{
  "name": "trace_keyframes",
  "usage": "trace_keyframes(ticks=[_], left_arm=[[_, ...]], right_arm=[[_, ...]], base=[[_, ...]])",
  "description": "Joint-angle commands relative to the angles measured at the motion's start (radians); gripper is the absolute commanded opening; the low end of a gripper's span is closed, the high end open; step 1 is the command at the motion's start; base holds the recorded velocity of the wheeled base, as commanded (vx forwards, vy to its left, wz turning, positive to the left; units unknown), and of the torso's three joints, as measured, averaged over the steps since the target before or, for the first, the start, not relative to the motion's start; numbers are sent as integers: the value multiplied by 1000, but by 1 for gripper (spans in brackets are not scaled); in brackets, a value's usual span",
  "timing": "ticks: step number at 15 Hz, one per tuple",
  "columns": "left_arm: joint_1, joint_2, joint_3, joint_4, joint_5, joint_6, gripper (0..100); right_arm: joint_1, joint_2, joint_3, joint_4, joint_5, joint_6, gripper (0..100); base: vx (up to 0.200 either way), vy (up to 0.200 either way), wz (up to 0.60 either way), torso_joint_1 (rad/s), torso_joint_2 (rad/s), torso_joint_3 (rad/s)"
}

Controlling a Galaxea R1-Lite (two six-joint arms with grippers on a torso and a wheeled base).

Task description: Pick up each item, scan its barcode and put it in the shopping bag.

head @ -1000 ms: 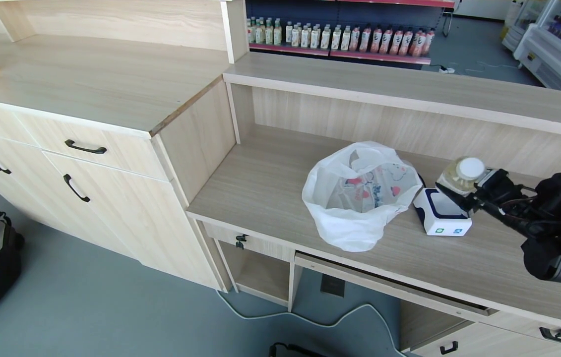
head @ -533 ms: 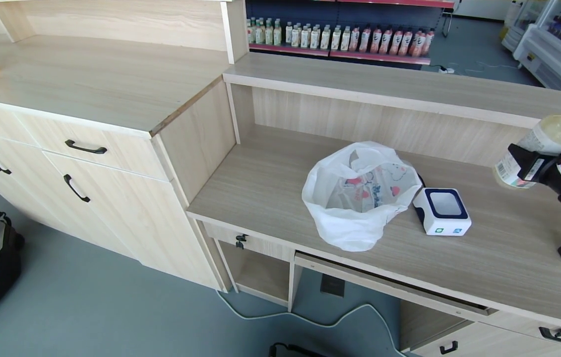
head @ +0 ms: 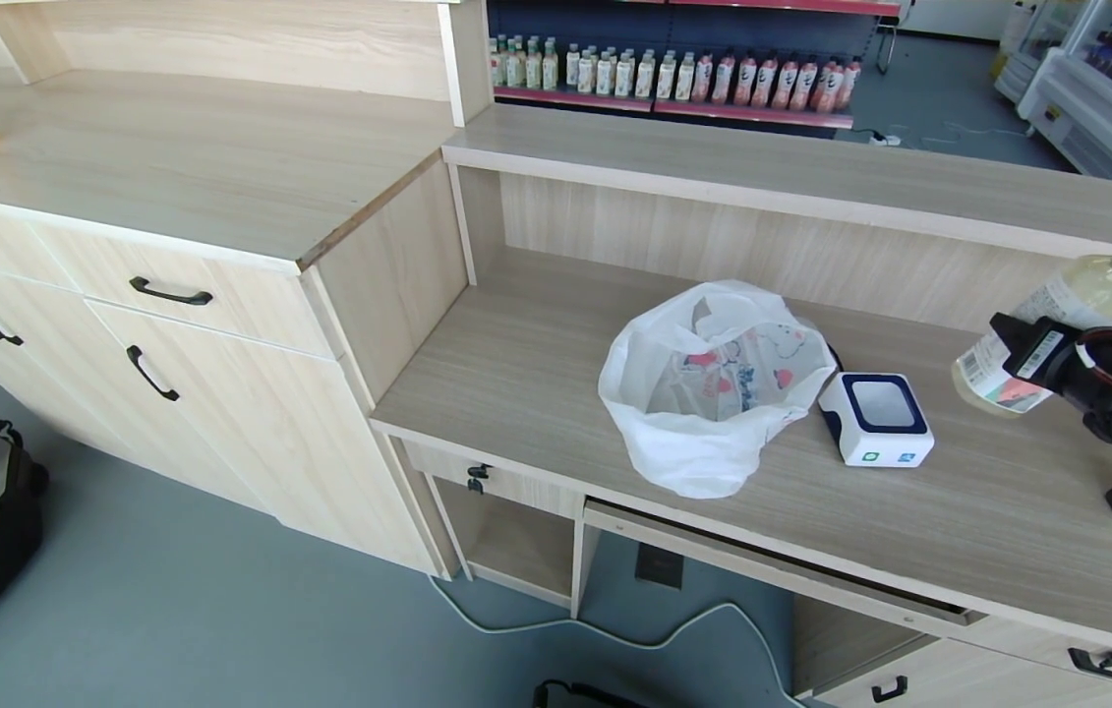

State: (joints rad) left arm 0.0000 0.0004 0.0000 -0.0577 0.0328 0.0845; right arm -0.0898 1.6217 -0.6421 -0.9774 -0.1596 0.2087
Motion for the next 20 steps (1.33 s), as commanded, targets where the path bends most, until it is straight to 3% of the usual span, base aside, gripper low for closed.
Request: trace_keyframes(ticks=[1,4,10,17,20], left_arm=[[0,0,0,-1,1,0,100],[0,0,0,1,-4,-3,100],[0,0,0,-1,-2,-5,100],[0,0,0,-1,1,-5,100],[0,0,0,-1,1,-5,100]], right_arm=[[19,-46,47,-3,2,-8,0],[22,-65,91,-17,2,-23,0],[38,-49,91,-53,2,-22,0],[105,139,-149,-49,-1,-29,0],[159,225,-200,-53,5,-111,0]], base=[[0,0,0,0,0,0],[0,0,0,0,0,0],[0,200,0,6,-1,2],[0,0,0,0,0,0],[0,0,0,0,0,0]])
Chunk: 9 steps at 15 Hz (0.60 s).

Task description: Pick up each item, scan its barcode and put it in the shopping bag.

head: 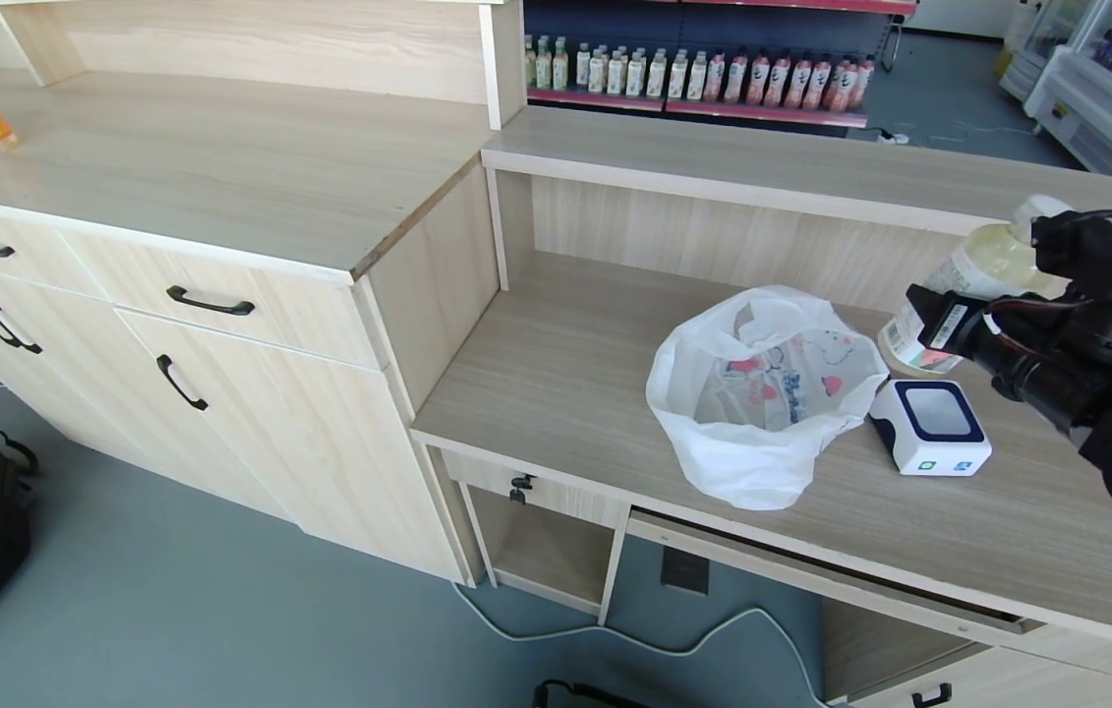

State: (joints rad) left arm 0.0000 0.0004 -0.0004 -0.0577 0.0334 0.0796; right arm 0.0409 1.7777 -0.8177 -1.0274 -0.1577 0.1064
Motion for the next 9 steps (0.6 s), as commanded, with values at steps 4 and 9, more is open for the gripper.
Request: trace_keyframes(ticks=[4,9], left_arm=[[0,0,0,-1,-1,0,100],[0,0,-1,-1,0,0,100]], right_arm=[[105,189,-98,-22,9,-13,0],[131,371,-164,-112,41,-62,0]], base=[[0,0,0,0,0,0],[0,0,0,0,0,0]])
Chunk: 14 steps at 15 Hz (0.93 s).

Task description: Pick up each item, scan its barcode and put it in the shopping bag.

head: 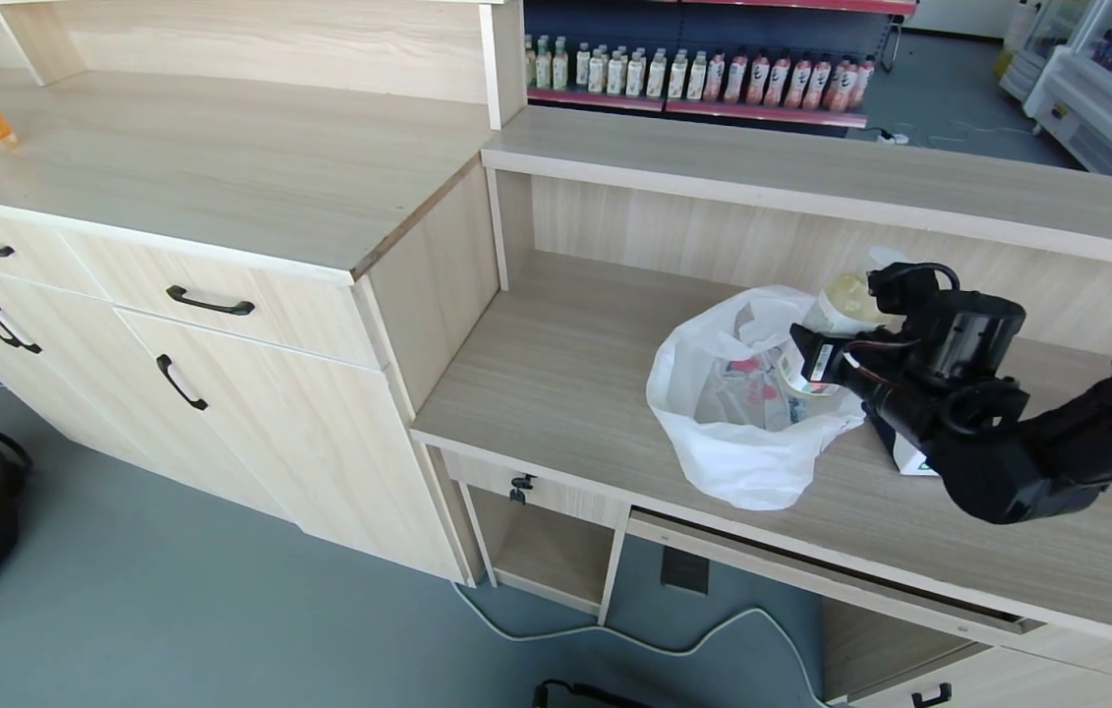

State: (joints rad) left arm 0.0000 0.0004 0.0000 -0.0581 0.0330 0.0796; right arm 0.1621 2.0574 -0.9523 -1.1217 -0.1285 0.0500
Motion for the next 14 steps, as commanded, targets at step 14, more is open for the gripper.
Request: trace_keyframes(ticks=[14], left_arm=[[0,0,0,0,1,0,100]], right_arm=[[13,379,-302,-40,102,-61,0]], base=[[0,0,0,0,0,0]])
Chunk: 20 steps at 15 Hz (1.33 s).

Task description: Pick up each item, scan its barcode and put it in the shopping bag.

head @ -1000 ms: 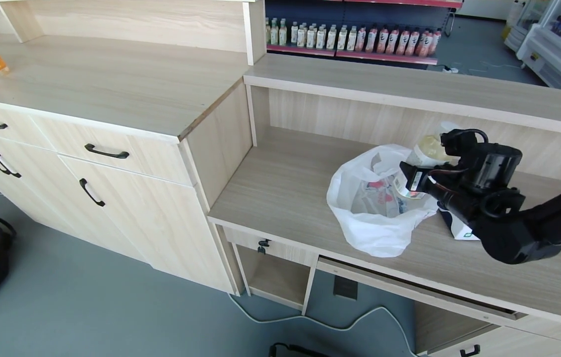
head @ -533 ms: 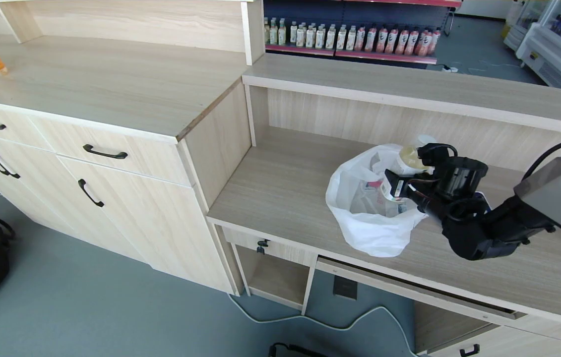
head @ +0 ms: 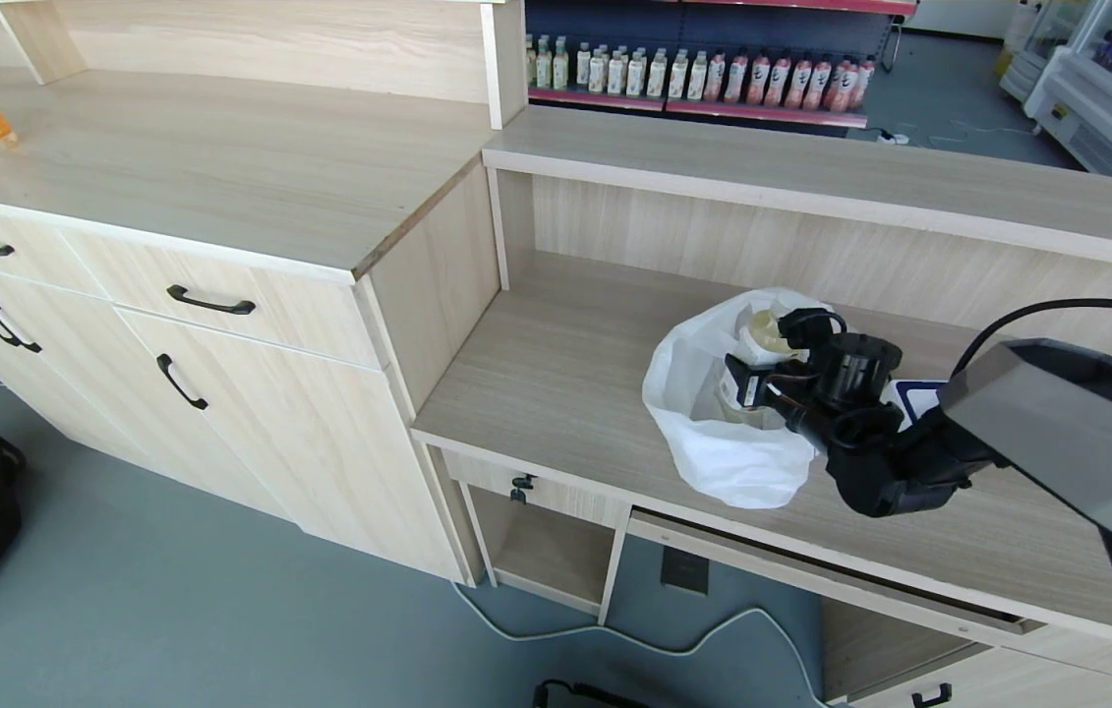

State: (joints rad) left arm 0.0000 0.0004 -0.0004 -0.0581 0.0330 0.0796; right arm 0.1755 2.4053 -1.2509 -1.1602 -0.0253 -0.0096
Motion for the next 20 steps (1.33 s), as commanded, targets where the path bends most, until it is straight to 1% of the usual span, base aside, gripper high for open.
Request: trace_keyframes(ticks=[1,7,8,10,12,13,14,15,17,18,19,20], left_arm=[[0,0,-1,0,-1,0,100],[0,0,-1,0,1,0,100],[0,0,-1,0,1,0,100],[0,0,0,0,1,0,100],[0,0,0,0,1,0,100],[0,0,0,0,1,0,100],[0,0,0,0,1,0,100],[0,0,0,0,1,0,100],[0,0,0,0,1,0,100],[0,0,0,0,1,0,100],[0,0,-1,0,1,0,100],[0,0,0,0,1,0,100]], right_arm=[[-1,37,-2,-1,-1,-1,0],[-1,78,-18,1,8,-3,0],[2,78,-15,1,8,-3,100],[4,57,-13,2,8,-3,100],[1,-45,1,8,5,-6,100],[-8,-92,10,8,5,-6,100],[-42,-183,51,10,4,-20,100],[-68,-276,126,24,2,-46,100],[-143,-502,367,62,8,-171,100],[-179,-611,467,79,13,-199,100],[-208,-729,548,102,24,-205,100],[-214,-746,559,105,25,-207,100]], base=[[0,0,0,0,0,0],[0,0,0,0,0,0],[0,0,0,0,0,0],[0,0,0,0,0,0],[0,0,0,0,0,0],[0,0,0,0,0,0],[0,0,0,0,0,0],[0,0,0,0,0,0],[0,0,0,0,0,0],[0,0,0,0,0,0],[0,0,0,0,0,0],[0,0,0,0,0,0]])
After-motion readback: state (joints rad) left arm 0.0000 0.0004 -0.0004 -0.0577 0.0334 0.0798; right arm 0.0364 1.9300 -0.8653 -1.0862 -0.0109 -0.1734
